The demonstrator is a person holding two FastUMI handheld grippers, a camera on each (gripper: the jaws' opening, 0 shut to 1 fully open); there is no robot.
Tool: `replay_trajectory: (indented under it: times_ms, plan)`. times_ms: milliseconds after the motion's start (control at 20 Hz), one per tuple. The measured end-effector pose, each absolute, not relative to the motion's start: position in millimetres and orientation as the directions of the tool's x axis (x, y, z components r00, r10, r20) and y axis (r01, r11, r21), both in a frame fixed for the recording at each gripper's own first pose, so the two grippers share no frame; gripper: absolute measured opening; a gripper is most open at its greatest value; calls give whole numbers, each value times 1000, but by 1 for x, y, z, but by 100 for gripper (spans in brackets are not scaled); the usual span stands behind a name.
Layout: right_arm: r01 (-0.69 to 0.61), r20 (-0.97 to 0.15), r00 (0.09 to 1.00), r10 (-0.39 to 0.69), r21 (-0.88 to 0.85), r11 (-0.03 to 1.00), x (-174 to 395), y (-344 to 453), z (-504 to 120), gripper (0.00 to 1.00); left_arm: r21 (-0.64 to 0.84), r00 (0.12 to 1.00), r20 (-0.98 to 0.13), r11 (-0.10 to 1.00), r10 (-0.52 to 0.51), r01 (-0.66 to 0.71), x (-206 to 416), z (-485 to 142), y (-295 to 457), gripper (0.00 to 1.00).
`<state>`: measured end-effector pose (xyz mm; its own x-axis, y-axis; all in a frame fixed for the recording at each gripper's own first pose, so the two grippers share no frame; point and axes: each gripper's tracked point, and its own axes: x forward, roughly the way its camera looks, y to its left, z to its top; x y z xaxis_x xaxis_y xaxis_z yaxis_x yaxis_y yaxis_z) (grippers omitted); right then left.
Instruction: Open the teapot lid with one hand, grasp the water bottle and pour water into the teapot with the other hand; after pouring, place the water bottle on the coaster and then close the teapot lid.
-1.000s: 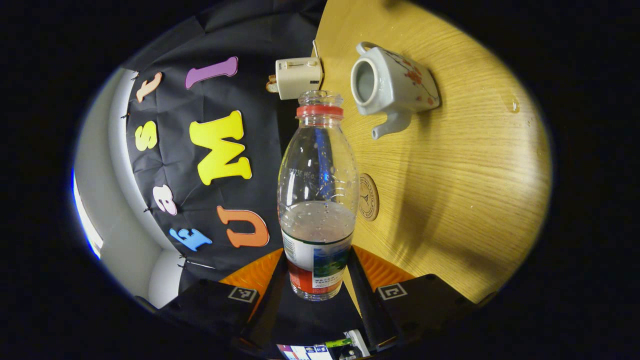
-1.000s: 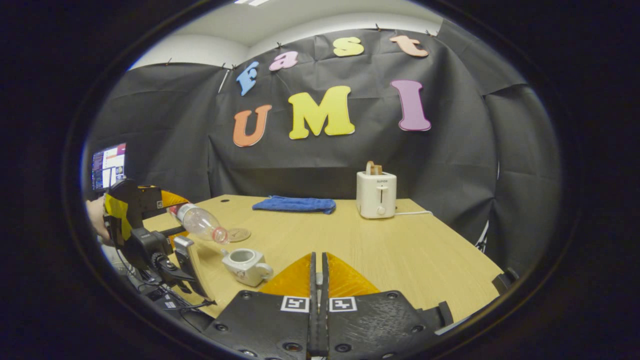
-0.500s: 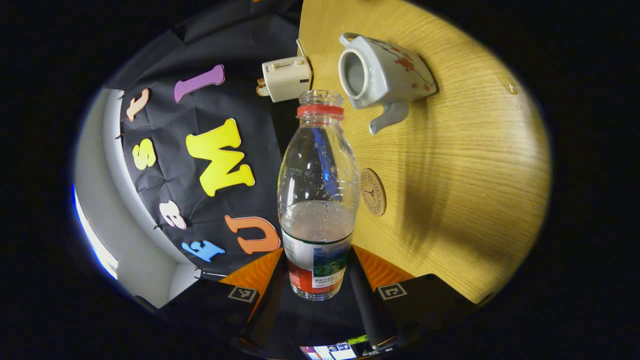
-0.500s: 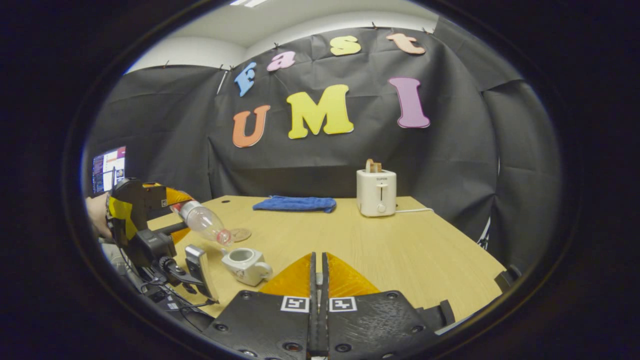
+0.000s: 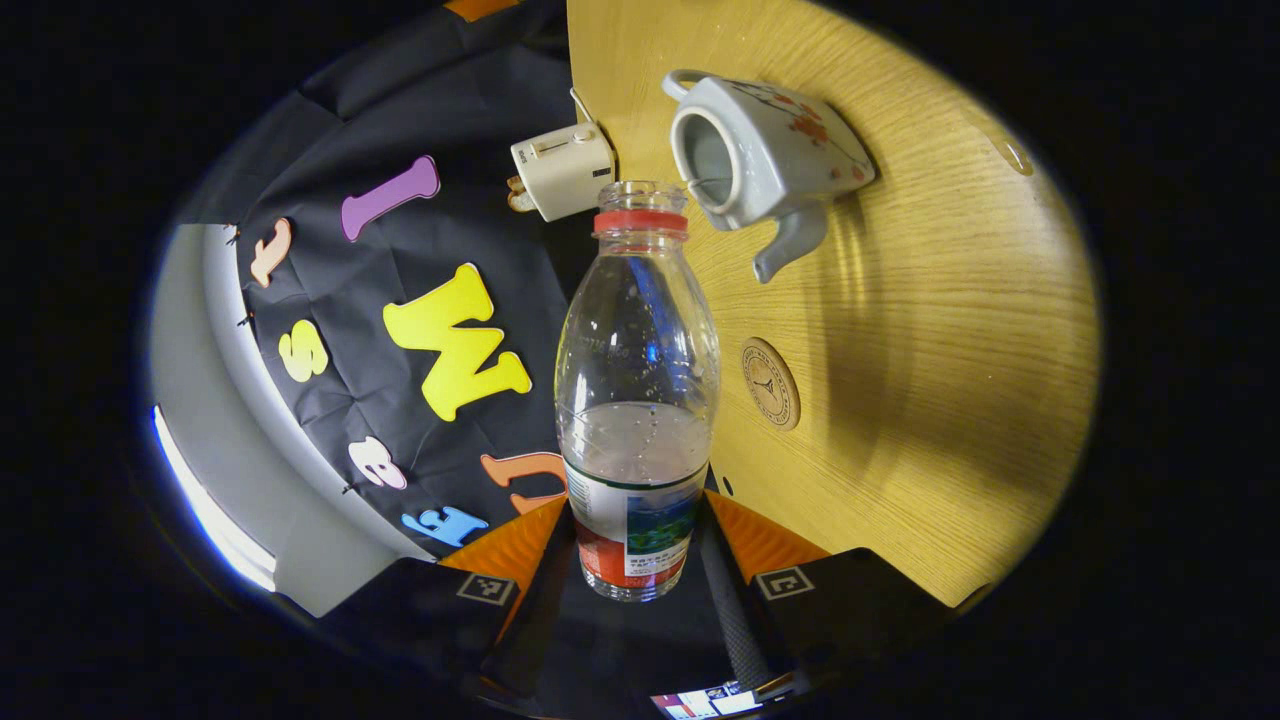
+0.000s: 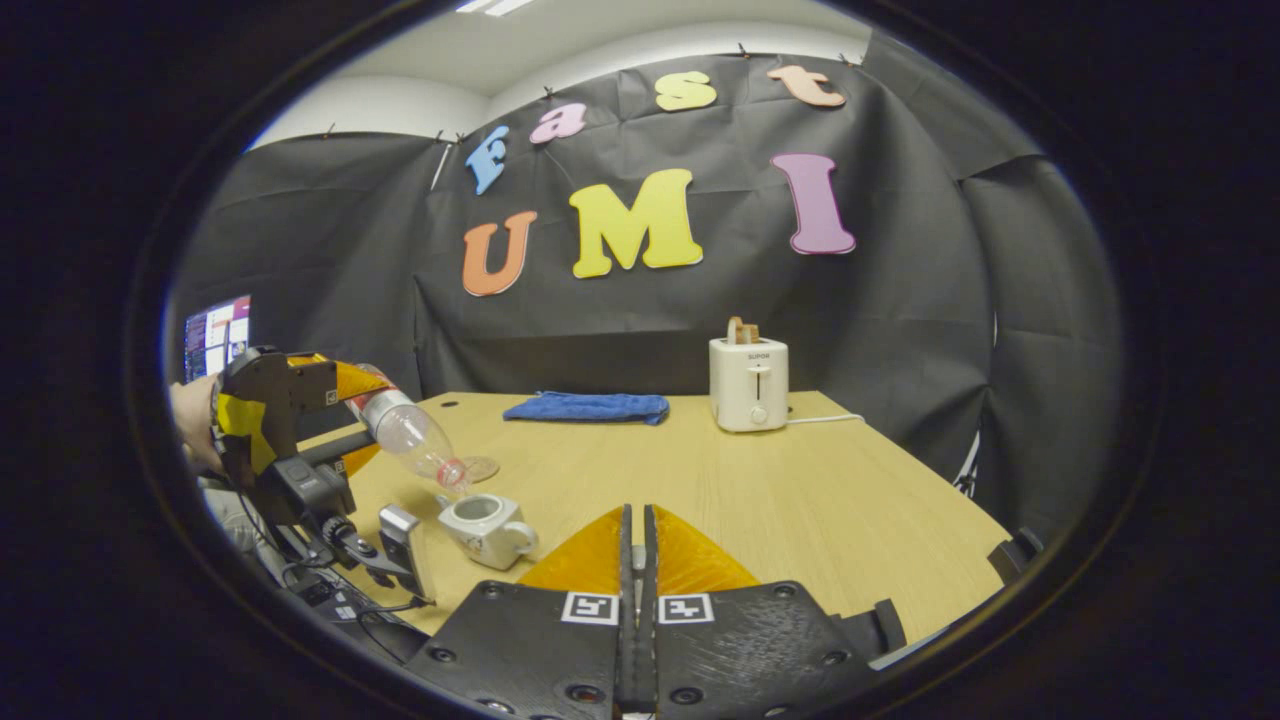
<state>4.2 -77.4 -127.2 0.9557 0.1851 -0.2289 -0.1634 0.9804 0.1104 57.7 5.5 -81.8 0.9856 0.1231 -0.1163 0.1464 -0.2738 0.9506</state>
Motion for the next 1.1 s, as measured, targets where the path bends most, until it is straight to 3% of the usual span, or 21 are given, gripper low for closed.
replay_trajectory:
  times_ms: [350,450,500,1050,1100]
  plan:
    - [-163,-223,957,186,116,980,2,-81,-127,0,934,988,-103,-329,117,136,58,-75,3,72]
    - [-163,-222,957,186,120,979,1,-82,-127,0,929,988,-102,-344,116,137,57,-74,2,76]
    - [-162,-220,957,186,122,979,1,-83,-127,0,926,988,-102,-352,116,137,57,-74,0,72]
    - [-157,-213,960,184,139,978,-3,-87,-128,0,895,992,-70,-432,105,109,59,-63,-7,72]
    - [-156,-212,960,184,141,978,-3,-88,-128,0,896,992,-66,-432,106,105,59,-62,-6,76]
